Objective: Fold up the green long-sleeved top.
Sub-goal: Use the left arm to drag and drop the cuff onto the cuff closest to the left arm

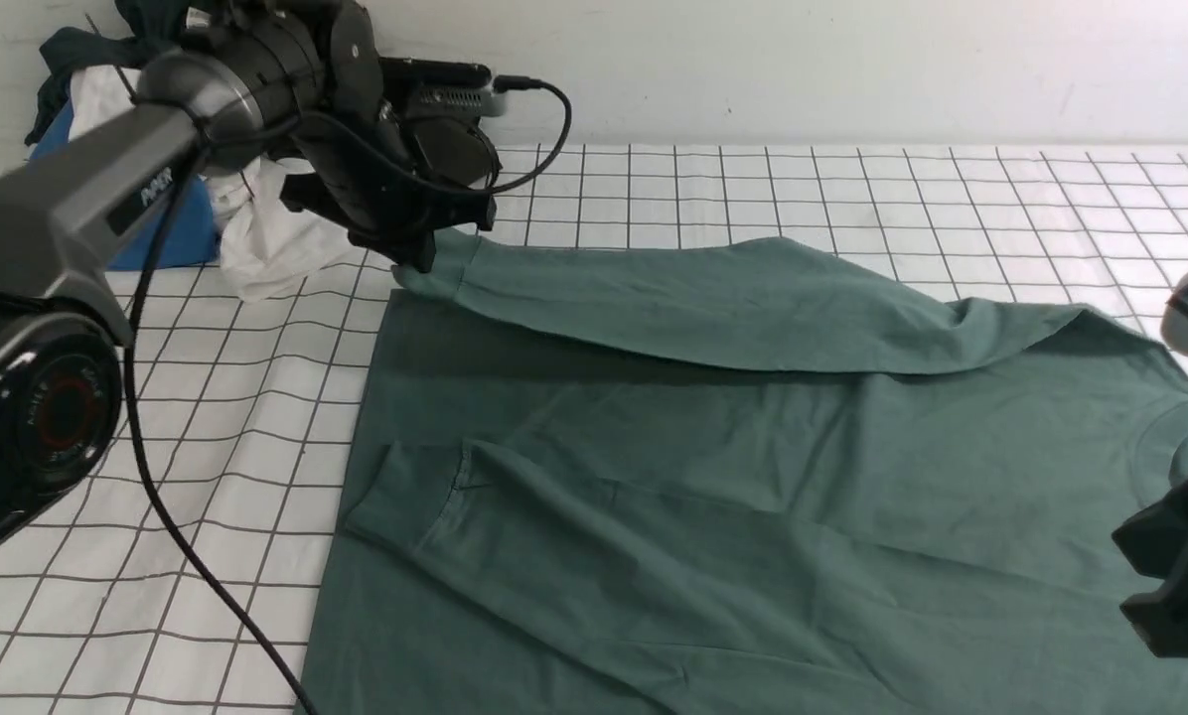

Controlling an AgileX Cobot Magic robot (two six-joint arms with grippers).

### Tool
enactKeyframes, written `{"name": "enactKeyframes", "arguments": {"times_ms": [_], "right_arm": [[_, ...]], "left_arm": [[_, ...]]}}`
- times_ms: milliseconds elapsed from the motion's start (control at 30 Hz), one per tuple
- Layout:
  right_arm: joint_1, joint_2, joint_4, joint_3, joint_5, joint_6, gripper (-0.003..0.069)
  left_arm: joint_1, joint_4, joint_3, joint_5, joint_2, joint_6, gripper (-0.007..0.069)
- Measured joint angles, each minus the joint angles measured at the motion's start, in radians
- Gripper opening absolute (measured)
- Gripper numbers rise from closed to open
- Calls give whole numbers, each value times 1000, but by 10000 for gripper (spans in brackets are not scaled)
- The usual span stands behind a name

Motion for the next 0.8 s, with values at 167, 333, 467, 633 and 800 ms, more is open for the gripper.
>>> {"name": "enactKeyframes", "arguments": {"times_ms": [167, 333, 467, 633, 800], "right_arm": [[0, 0, -1, 0, 0, 0, -15], [0, 0, -4, 0, 1, 0, -15], [0, 0, -4, 0, 6, 0, -15], [0, 0, 6, 0, 7, 0, -15], [0, 0, 7, 0, 9, 0, -15]], "left_arm": [[-5, 0, 87, 129, -129, 12, 16], [-33, 2, 374, 126, -356, 8, 16], [-43, -3, 589, 45, -491, 1, 16], [-43, 2, 896, -118, -593, -2, 29], [-43, 2, 981, -159, -586, 19, 126]]}}
